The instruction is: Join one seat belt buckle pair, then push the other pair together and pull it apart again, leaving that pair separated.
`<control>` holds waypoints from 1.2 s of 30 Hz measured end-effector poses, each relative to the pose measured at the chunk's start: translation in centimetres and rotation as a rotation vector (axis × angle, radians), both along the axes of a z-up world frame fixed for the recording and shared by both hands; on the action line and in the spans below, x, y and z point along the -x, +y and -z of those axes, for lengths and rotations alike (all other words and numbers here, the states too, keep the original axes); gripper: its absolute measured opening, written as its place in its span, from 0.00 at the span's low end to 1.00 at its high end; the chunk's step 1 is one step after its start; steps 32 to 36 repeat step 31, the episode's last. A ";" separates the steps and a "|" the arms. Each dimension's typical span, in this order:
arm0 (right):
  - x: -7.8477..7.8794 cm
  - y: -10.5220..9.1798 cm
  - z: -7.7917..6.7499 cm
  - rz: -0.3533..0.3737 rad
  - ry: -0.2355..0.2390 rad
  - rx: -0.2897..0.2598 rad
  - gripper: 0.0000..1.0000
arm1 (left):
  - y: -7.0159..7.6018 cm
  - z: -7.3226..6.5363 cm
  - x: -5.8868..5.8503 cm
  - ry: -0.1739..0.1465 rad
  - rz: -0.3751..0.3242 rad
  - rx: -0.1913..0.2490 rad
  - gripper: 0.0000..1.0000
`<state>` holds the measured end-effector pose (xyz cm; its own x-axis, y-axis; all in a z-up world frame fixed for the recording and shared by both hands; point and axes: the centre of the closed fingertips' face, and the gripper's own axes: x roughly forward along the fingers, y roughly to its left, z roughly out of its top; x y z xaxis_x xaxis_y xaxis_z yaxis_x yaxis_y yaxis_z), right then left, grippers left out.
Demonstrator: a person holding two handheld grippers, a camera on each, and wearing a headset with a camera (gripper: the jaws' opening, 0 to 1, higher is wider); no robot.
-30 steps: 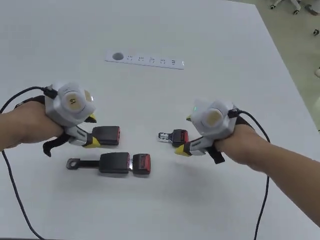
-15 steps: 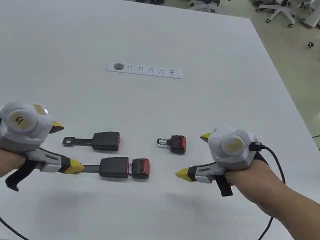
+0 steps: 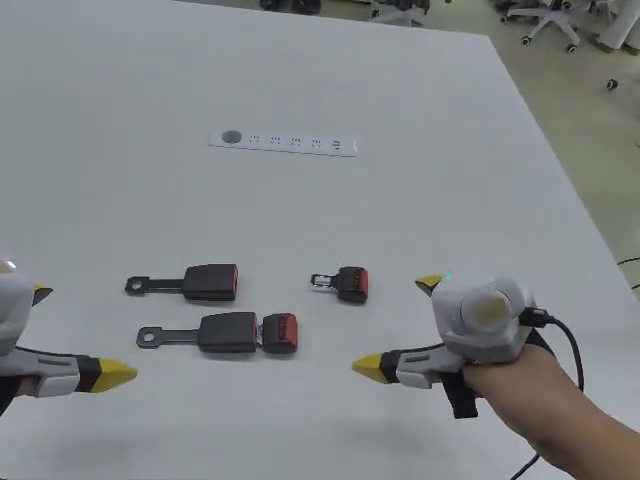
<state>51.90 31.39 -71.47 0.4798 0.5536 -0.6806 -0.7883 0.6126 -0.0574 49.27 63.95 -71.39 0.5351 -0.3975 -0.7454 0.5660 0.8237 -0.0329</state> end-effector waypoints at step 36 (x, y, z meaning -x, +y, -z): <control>0.7 0.0 0.0 0.054 -0.027 0.001 1.00 | 0.5 1.0 2.0 0.042 -0.016 0.002 1.00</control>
